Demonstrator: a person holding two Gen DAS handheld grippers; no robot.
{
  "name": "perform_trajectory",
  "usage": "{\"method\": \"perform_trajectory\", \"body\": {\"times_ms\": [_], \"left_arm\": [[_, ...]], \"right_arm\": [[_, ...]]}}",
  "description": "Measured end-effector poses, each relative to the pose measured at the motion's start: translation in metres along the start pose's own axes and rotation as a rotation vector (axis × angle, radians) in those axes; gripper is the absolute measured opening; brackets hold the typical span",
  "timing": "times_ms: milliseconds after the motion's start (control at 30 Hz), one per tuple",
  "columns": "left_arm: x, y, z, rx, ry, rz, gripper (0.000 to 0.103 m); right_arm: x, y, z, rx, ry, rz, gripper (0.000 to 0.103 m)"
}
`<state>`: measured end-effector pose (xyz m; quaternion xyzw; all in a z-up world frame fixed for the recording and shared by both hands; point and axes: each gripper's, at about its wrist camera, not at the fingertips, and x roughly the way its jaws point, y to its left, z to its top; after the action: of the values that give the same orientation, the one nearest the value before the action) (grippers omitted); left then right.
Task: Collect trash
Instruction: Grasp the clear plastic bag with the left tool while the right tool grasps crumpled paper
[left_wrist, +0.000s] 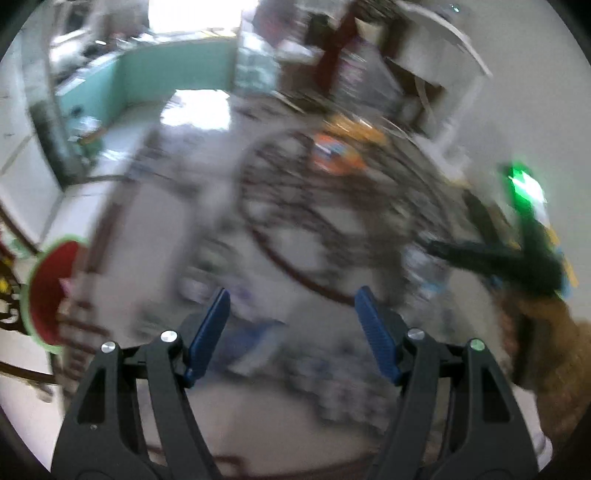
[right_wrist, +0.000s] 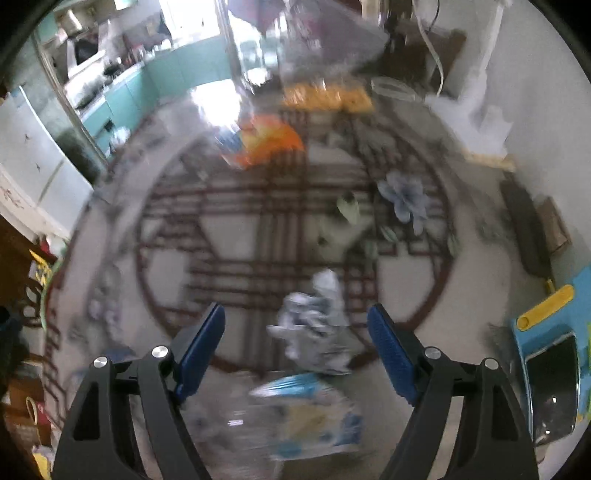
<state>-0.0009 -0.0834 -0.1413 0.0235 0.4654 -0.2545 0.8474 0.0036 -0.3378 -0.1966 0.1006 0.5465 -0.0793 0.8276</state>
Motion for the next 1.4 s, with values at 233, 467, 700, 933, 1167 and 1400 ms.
{"method": "perform_trajectory", "body": {"times_ms": [233, 467, 700, 933, 1167, 1400], "left_arm": [[0.046, -0.085, -0.022, 0.196, 0.132, -0.094, 0.072], [0.086, -0.113, -0.032, 0.188, 0.234, -0.176, 0.072], [0.123, -0.113, -0.049, 0.156, 0.352, -0.166, 0.038], [0.098, -0.079, -0.039, 0.074, 0.267, -0.114, 0.019], [0.034, -0.04, -0.002, 0.016, 0.051, 0.052, 0.019], [-0.018, -0.016, 0.018, -0.037, -0.098, 0.141, 0.019]], "right_arm": [[0.039, -0.012, -0.004, -0.034, 0.085, 0.031, 0.053], [0.018, -0.014, 0.008, -0.031, 0.008, 0.065, 0.04], [-0.016, -0.008, 0.014, -0.045, -0.075, 0.111, 0.04], [-0.044, 0.009, 0.019, -0.05, -0.132, 0.181, 0.041], [-0.082, 0.045, 0.026, -0.105, -0.239, 0.241, 0.041], [-0.111, 0.08, 0.024, -0.187, -0.329, 0.261, 0.041]]}}
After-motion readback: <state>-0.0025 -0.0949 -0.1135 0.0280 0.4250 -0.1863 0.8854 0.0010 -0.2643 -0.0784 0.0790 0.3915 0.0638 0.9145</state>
